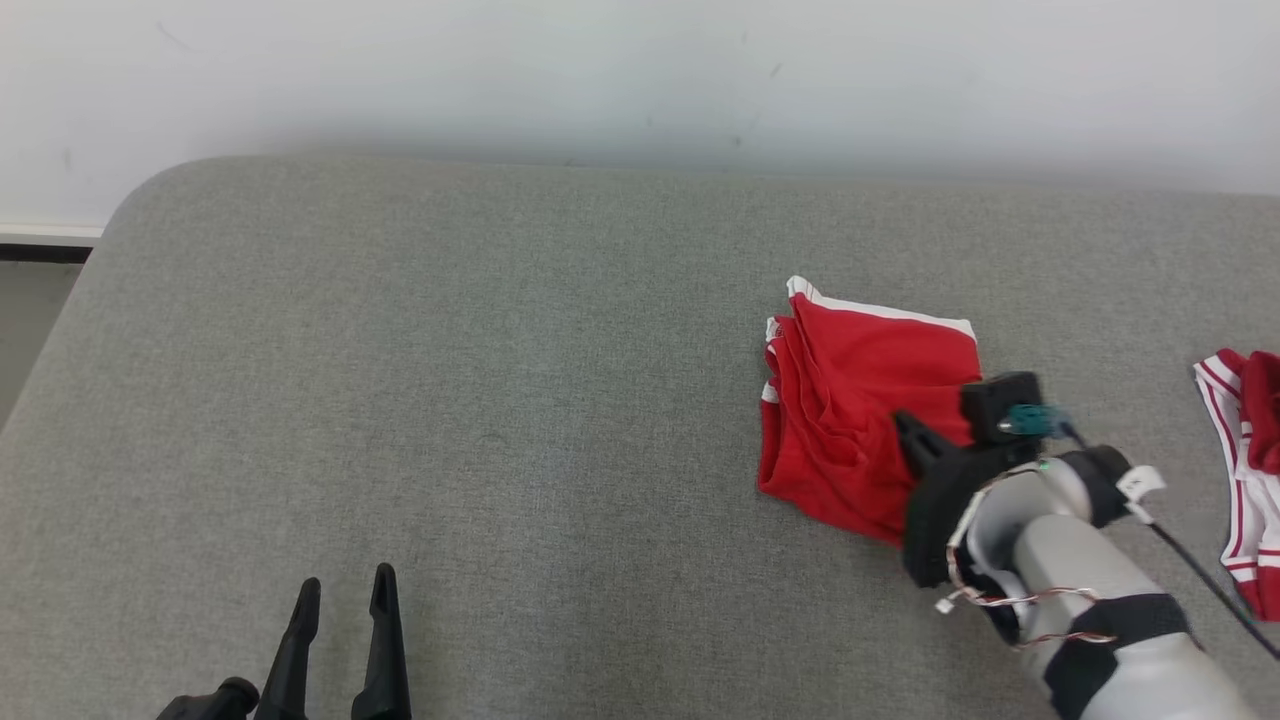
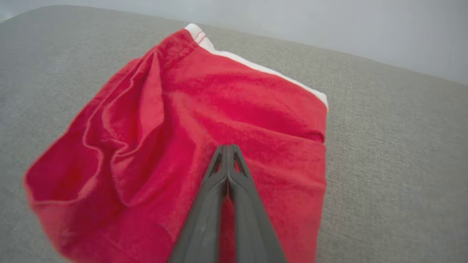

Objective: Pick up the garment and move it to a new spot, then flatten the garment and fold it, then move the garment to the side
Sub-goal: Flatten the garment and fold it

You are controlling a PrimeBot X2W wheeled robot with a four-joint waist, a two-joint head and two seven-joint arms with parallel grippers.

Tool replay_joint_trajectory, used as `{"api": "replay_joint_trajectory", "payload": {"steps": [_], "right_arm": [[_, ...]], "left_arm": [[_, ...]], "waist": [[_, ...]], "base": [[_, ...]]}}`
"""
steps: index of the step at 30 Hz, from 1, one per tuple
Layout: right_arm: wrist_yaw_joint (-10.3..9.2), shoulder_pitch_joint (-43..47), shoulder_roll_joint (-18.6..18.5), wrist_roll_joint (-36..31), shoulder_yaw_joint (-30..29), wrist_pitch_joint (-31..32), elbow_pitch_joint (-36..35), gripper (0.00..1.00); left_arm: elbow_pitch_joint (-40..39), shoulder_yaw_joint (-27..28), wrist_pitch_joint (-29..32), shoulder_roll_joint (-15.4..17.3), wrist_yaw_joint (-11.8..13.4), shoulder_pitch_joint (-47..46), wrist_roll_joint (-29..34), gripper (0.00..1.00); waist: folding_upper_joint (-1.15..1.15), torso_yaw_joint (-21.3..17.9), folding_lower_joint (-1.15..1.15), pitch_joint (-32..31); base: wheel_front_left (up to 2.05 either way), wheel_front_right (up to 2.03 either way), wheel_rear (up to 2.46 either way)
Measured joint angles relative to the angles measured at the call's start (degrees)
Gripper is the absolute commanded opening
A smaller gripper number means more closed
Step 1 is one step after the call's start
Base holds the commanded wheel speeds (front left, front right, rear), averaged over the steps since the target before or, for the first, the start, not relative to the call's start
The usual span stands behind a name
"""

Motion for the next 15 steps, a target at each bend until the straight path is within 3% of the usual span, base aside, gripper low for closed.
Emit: {"api": "replay_joint_trajectory", "payload": {"steps": [8, 15], "right_arm": [[0.00, 0.16, 5.32, -0.47, 9.88, 1.25, -1.35, 0.00], [0.00, 1.82, 6.88, 4.11, 17.14, 1.80, -5.04, 0.00]], "left_arm": [[0.36, 0.31, -0.01, 0.00, -0.04, -0.24, 0.00, 1.00], [0.49, 1.09, 0.00, 0.00, -0.04, -0.05, 0.00, 1.00]], "waist": [[0.00, 0.79, 0.00, 0.04], [0.00, 0.66, 0.00, -0.87]], "base": [[0.00, 0.00, 0.00], [0.00, 0.00, 0.00]]}}
